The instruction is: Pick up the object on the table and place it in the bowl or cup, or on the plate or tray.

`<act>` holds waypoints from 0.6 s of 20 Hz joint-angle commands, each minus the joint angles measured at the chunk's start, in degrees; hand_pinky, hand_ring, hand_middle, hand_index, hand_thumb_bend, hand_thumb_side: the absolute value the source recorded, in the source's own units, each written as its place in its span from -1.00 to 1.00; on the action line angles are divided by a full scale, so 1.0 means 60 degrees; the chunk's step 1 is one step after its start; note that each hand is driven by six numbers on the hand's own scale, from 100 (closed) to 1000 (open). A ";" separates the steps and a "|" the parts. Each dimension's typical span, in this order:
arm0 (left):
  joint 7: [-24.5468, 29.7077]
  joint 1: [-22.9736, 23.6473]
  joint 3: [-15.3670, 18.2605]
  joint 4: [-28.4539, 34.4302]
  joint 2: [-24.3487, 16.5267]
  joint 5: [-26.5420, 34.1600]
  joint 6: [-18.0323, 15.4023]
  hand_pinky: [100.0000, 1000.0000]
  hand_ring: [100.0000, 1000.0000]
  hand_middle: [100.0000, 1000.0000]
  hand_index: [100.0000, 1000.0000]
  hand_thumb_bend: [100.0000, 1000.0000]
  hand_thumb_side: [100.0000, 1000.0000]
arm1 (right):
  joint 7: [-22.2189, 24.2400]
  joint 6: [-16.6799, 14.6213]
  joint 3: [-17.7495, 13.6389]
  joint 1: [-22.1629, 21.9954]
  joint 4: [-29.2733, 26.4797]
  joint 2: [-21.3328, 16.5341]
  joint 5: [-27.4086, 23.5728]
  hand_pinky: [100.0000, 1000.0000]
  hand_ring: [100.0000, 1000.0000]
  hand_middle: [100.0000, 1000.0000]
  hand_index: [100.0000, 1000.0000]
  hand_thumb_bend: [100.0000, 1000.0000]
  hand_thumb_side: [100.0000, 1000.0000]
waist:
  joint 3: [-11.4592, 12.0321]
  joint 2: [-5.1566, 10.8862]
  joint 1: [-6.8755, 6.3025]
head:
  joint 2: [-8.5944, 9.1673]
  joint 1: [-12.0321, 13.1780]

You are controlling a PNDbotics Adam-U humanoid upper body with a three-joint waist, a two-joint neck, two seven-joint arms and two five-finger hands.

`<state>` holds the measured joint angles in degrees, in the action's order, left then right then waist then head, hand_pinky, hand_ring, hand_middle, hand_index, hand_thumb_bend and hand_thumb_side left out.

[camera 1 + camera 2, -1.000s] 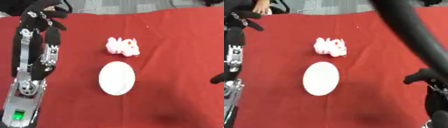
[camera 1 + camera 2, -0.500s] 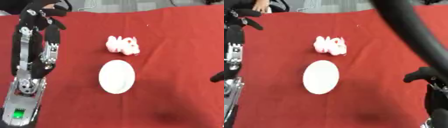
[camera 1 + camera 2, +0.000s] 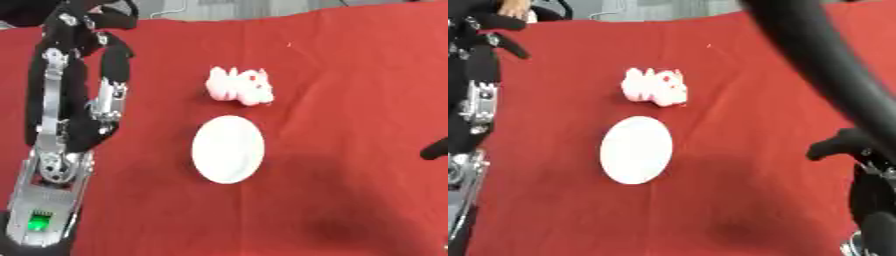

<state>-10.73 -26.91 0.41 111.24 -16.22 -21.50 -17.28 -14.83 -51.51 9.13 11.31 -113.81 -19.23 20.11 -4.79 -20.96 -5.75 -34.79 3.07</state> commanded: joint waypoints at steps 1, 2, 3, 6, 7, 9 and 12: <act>0.0293 -0.0596 -0.0174 -0.0465 -0.0677 -0.0368 0.0387 -0.44 0.06 0.34 0.61 -0.88 -0.03 | -0.0007 -0.0075 -0.0012 0.0041 -0.0131 -0.0287 -0.0143 -0.19 0.11 0.47 0.84 -1.00 0.56 | -0.0045 0.0305 -0.0064 | -0.0088 0.0258; 0.0385 -0.0893 -0.0274 -0.0800 -0.0914 -0.0483 0.0494 -0.43 0.08 0.37 0.62 -0.92 0.02 | 0.0014 -0.0075 -0.0005 0.0036 -0.0131 -0.0339 -0.0210 -0.20 0.11 0.47 0.84 -1.00 0.56 | -0.0058 0.0352 -0.0109 | -0.0114 0.0352; 0.0460 -0.1148 -0.0367 -0.1093 -0.1134 -0.0603 0.0529 -0.51 0.00 0.27 0.58 -0.70 -0.18 | 0.0051 -0.0075 0.0004 0.0033 -0.0131 -0.0380 -0.0276 -0.20 0.11 0.47 0.83 -1.00 0.56 | -0.0065 0.0396 -0.0151 | -0.0129 0.0437; 0.0792 -0.1840 -0.0648 -0.1925 -0.1755 -0.1043 0.0395 -0.54 -0.02 0.25 0.59 -0.50 -0.28 | 0.0218 -0.0075 0.0038 0.0013 -0.0131 -0.0444 -0.0498 -0.20 0.11 0.47 0.83 -1.00 0.56 | -0.0062 0.0487 -0.0227 | -0.0176 0.0548; 0.0925 -0.2038 -0.0718 -0.2215 -0.1917 -0.1190 0.0338 -0.55 -0.02 0.25 0.62 -0.35 -0.31 | 0.0286 -0.0075 0.0042 0.0002 -0.0131 -0.0460 -0.0569 -0.19 0.11 0.47 0.82 -1.00 0.56 | -0.0049 0.0517 -0.0247 | -0.0207 0.0571; 0.1247 -0.2443 -0.0842 -0.2892 -0.2158 -0.1507 0.0303 -0.53 0.00 0.28 0.66 -0.30 -0.24 | 0.0414 -0.0075 0.0045 -0.0016 -0.0131 -0.0488 -0.0709 -0.20 0.11 0.47 0.82 -1.00 0.56 | -0.0028 0.0570 -0.0273 | -0.0271 0.0627; 0.1882 -0.3178 -0.1042 -0.4021 -0.2295 -0.2239 0.0325 -0.44 0.06 0.33 0.69 -0.21 -0.16 | 0.0560 -0.0075 0.0028 -0.0032 -0.0131 -0.0536 -0.0919 -0.20 0.10 0.47 0.81 -1.00 0.56 | -0.0025 0.0657 -0.0298 | -0.0371 0.0718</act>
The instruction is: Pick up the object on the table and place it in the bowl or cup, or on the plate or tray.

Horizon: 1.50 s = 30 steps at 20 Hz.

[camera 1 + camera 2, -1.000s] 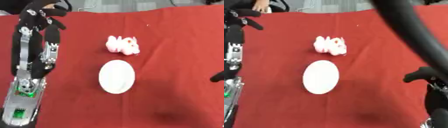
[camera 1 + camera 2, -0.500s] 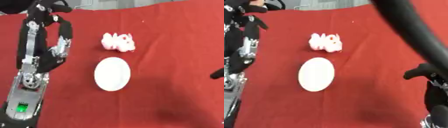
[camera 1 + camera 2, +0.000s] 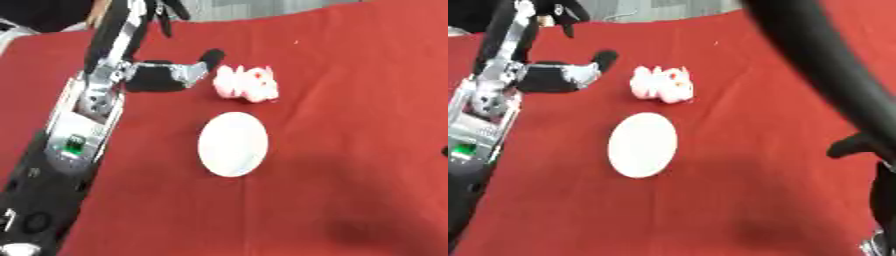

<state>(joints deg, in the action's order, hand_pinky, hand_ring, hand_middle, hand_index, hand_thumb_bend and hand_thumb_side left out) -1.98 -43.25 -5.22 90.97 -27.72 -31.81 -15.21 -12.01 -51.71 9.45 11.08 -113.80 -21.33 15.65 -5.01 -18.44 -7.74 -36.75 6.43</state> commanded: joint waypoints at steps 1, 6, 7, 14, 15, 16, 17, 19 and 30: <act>0.0600 -0.0703 -0.0162 -0.0976 -0.0365 -0.0801 -0.0075 -0.41 0.07 0.34 0.70 -0.18 -0.14 | 0.0135 -0.0043 -0.0032 0.0007 -0.0131 -0.0200 -0.0240 -0.20 0.10 0.47 0.81 -1.00 0.56 | 0.0007 0.0258 0.0030 | -0.0063 0.0188; 0.1109 -0.1896 -0.0453 -0.2439 -0.0176 -0.2107 -0.0547 -0.28 0.12 0.35 0.70 -0.08 -0.14 | 0.0318 -0.0043 -0.0039 0.0053 -0.0131 -0.0263 -0.0531 -0.20 0.10 0.47 0.81 -1.00 0.56 | -0.0063 0.0333 0.0003 | -0.0106 0.0286; 0.1120 -0.2059 -0.0490 -0.2670 -0.0114 -0.2319 -0.0656 -0.27 0.12 0.36 0.70 -0.09 -0.13 | 0.0353 -0.0043 -0.0040 0.0061 -0.0131 -0.0271 -0.0581 -0.20 0.10 0.47 0.81 -1.00 0.56 | -0.0071 0.0339 -0.0001 | -0.0109 0.0285; 0.0952 -0.2697 -0.0560 -0.3858 0.0566 -0.3333 -0.1041 -0.26 0.13 0.36 0.70 -0.14 -0.10 | 0.0572 -0.0043 -0.0026 0.0139 -0.0131 -0.0308 -0.0844 -0.20 0.09 0.47 0.80 -1.00 0.56 | -0.0180 0.0346 -0.0021 | -0.0169 0.0260; 0.0920 -0.2733 -0.0556 -0.3966 0.0636 -0.3444 -0.1073 -0.26 0.13 0.36 0.70 -0.14 -0.09 | 0.0597 -0.0043 -0.0026 0.0148 -0.0131 -0.0310 -0.0875 -0.20 0.09 0.47 0.80 -1.00 0.56 | -0.0190 0.0345 -0.0023 | -0.0179 0.0258; 0.0893 -0.2761 -0.0554 -0.4075 0.0717 -0.3544 -0.1102 -0.26 0.13 0.36 0.70 -0.16 -0.08 | 0.0620 -0.0043 -0.0025 0.0162 -0.0131 -0.0315 -0.0906 -0.20 0.08 0.47 0.80 -1.00 0.56 | -0.0211 0.0344 -0.0027 | -0.0197 0.0261; 0.0861 -0.2780 -0.0545 -0.4172 0.0785 -0.3623 -0.1127 -0.28 0.12 0.36 0.70 -0.19 -0.07 | 0.0642 -0.0043 -0.0025 0.0173 -0.0131 -0.0318 -0.0935 -0.20 0.08 0.47 0.80 -1.00 0.57 | -0.0225 0.0344 -0.0030 | -0.0207 0.0264; 0.0792 -0.2770 -0.0513 -0.4333 0.0941 -0.3710 -0.1145 -0.28 0.12 0.36 0.70 -0.20 -0.07 | 0.0678 -0.0043 -0.0026 0.0199 -0.0131 -0.0328 -0.0991 -0.20 0.08 0.47 0.80 -1.00 0.56 | -0.0248 0.0340 -0.0033 | -0.0227 0.0277; 0.0573 -0.2452 -0.0702 -0.5365 0.1616 -0.4435 -0.1455 -0.29 0.12 0.36 0.70 -0.40 0.09 | 0.0875 -0.0043 0.0001 0.0388 -0.0131 -0.0333 -0.1277 -0.21 0.06 0.46 0.79 -1.00 0.56 | -0.0392 0.0265 -0.0001 | -0.0152 0.0322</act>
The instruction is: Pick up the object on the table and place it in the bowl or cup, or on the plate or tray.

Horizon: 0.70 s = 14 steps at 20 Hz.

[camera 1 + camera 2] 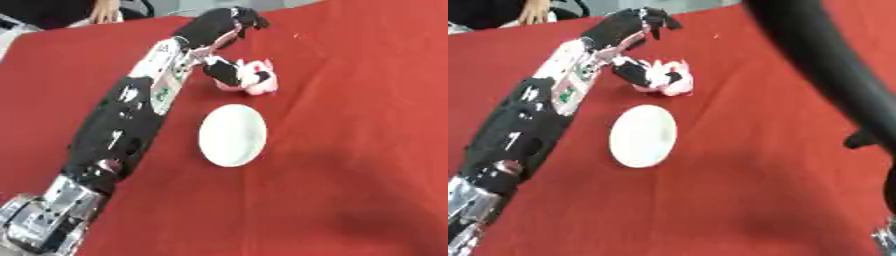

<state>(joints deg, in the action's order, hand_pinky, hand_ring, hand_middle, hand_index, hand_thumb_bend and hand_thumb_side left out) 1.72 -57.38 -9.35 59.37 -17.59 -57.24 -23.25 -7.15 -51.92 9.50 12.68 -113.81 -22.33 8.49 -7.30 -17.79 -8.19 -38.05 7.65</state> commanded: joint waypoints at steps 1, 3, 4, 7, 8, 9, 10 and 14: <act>-0.0078 -0.0090 -0.0012 -0.0175 -0.0061 -0.0258 -0.0146 -0.28 0.12 0.36 0.70 -0.40 0.08 | 0.0085 -0.0007 -0.0006 0.0127 -0.0131 -0.0166 -0.0100 -0.21 0.06 0.46 0.79 -1.00 0.56 | -0.0016 0.0154 0.0074 | 0.0062 0.0121; -0.0144 -0.0051 -0.0006 -0.0318 -0.0027 -0.0358 -0.0184 -0.30 0.12 0.36 0.70 -0.41 0.10 | 0.0122 -0.0007 0.0001 0.0137 -0.0131 -0.0163 -0.0128 -0.21 0.06 0.46 0.79 -1.00 0.56 | -0.0027 0.0142 0.0077 | 0.0048 0.0119; -0.0175 -0.0037 -0.0007 -0.0388 -0.0011 -0.0409 -0.0204 -0.29 0.12 0.36 0.70 -0.42 0.11 | 0.0140 -0.0007 0.0004 0.0142 -0.0131 -0.0160 -0.0140 -0.21 0.06 0.46 0.79 -1.00 0.56 | -0.0031 0.0136 0.0079 | 0.0044 0.0115; -0.0209 -0.0034 -0.0045 -0.0663 0.0007 -0.0581 -0.0291 -0.29 0.12 0.36 0.70 -0.41 0.12 | 0.0189 -0.0007 0.0018 0.0159 -0.0131 -0.0157 -0.0171 -0.21 0.06 0.46 0.79 -1.00 0.56 | -0.0053 0.0120 0.0081 | 0.0036 0.0104; -0.0227 -0.0048 -0.0057 -0.0743 0.0001 -0.0670 -0.0322 -0.27 0.12 0.36 0.70 -0.39 0.13 | 0.0203 -0.0007 0.0022 0.0161 -0.0131 -0.0157 -0.0180 -0.21 0.06 0.46 0.79 -1.00 0.56 | -0.0059 0.0117 0.0080 | 0.0032 0.0101; -0.0240 -0.0077 -0.0082 -0.0841 -0.0024 -0.0791 -0.0367 -0.26 0.13 0.36 0.70 -0.38 0.12 | 0.0219 -0.0007 0.0026 0.0159 -0.0131 -0.0158 -0.0186 -0.21 0.06 0.46 0.79 -1.00 0.56 | -0.0061 0.0115 0.0076 | 0.0023 0.0096; -0.0269 -0.0104 -0.0092 -0.0928 -0.0038 -0.0898 -0.0411 -0.25 0.12 0.36 0.70 -0.37 0.12 | 0.0233 -0.0007 0.0028 0.0156 -0.0131 -0.0158 -0.0191 -0.21 0.06 0.46 0.79 -1.00 0.56 | -0.0060 0.0113 0.0074 | 0.0015 0.0093; -0.0404 -0.0192 -0.0105 -0.1185 -0.0084 -0.1212 -0.0560 -0.23 0.12 0.36 0.70 -0.37 0.12 | 0.0281 -0.0007 0.0034 0.0143 -0.0131 -0.0156 -0.0197 -0.21 0.06 0.46 0.78 -1.00 0.56 | -0.0063 0.0107 0.0069 | -0.0001 0.0087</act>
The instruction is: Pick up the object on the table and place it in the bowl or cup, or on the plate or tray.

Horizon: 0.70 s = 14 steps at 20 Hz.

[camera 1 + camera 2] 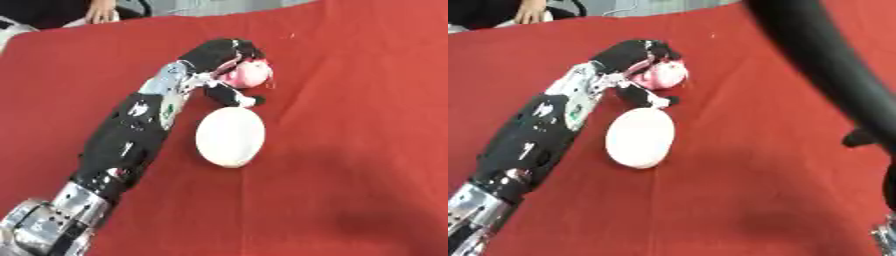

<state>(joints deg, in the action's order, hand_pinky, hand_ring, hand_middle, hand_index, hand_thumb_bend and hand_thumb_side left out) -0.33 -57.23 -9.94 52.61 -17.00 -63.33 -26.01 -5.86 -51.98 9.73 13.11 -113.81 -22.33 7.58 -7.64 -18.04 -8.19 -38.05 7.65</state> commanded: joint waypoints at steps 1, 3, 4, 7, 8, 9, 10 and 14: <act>-0.0094 -0.0233 -0.0005 -0.0105 -0.0189 -0.0258 -0.0128 -0.23 0.12 0.36 0.70 -0.36 0.12 | 0.0072 0.0002 -0.0003 0.0072 -0.0131 -0.0156 -0.0047 -0.21 0.06 0.46 0.79 -1.00 0.56 | -0.0010 0.0146 0.0068 | 0.0002 0.0086; -0.0156 -0.0258 0.0006 -0.0168 -0.0195 -0.0353 -0.0166 -0.22 0.12 0.36 0.70 -0.36 0.12 | 0.0083 0.0002 -0.0001 0.0071 -0.0131 -0.0158 -0.0050 -0.21 0.06 0.46 0.78 -1.00 0.56 | -0.0016 0.0144 0.0066 | 0.0010 0.0080; -0.0183 -0.0271 0.0012 -0.0193 -0.0197 -0.0396 -0.0178 -0.22 0.12 0.36 0.70 -0.36 0.12 | 0.0089 0.0002 0.0000 0.0071 -0.0131 -0.0158 -0.0051 -0.21 0.06 0.46 0.78 -1.00 0.56 | -0.0018 0.0143 0.0065 | 0.0014 0.0077; -0.0252 -0.0315 0.0036 -0.0270 -0.0213 -0.0526 -0.0197 -0.21 0.12 0.36 0.70 -0.35 0.12 | 0.0102 0.0002 0.0005 0.0070 -0.0131 -0.0162 -0.0055 -0.21 0.05 0.46 0.78 -1.00 0.56 | -0.0026 0.0143 0.0061 | 0.0023 0.0071; -0.0275 -0.0331 0.0045 -0.0299 -0.0220 -0.0566 -0.0200 -0.21 0.12 0.36 0.70 -0.36 0.11 | 0.0106 0.0002 0.0007 0.0070 -0.0131 -0.0163 -0.0057 -0.21 0.05 0.46 0.78 -1.00 0.56 | -0.0029 0.0143 0.0059 | 0.0027 0.0067; -0.0298 -0.0348 0.0053 -0.0326 -0.0228 -0.0602 -0.0203 -0.21 0.12 0.36 0.69 -0.36 0.12 | 0.0111 0.0002 0.0008 0.0070 -0.0131 -0.0164 -0.0059 -0.21 0.05 0.46 0.78 -1.00 0.56 | -0.0031 0.0143 0.0057 | 0.0032 0.0062; -0.0320 -0.0358 0.0059 -0.0348 -0.0230 -0.0630 -0.0208 -0.21 0.12 0.36 0.69 -0.36 0.12 | 0.0114 0.0002 0.0009 0.0070 -0.0131 -0.0164 -0.0061 -0.21 0.05 0.46 0.78 -1.00 0.56 | -0.0032 0.0143 0.0056 | 0.0033 0.0060; -0.0558 -0.0399 0.0109 -0.0399 -0.0251 -0.0727 -0.0104 -0.40 0.00 0.26 0.60 -1.00 -0.84 | 0.0144 0.0002 0.0024 0.0066 -0.0131 -0.0164 -0.0064 -0.21 0.05 0.46 0.78 -1.00 0.56 | -0.0041 0.0142 0.0053 | 0.0043 0.0049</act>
<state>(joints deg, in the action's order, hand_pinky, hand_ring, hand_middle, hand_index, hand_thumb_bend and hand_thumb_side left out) -3.23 -58.65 -9.75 50.24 -17.05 -66.96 -26.91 -5.27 -51.96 9.87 13.11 -113.81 -22.33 7.53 -7.86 -18.05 -8.19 -38.05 7.65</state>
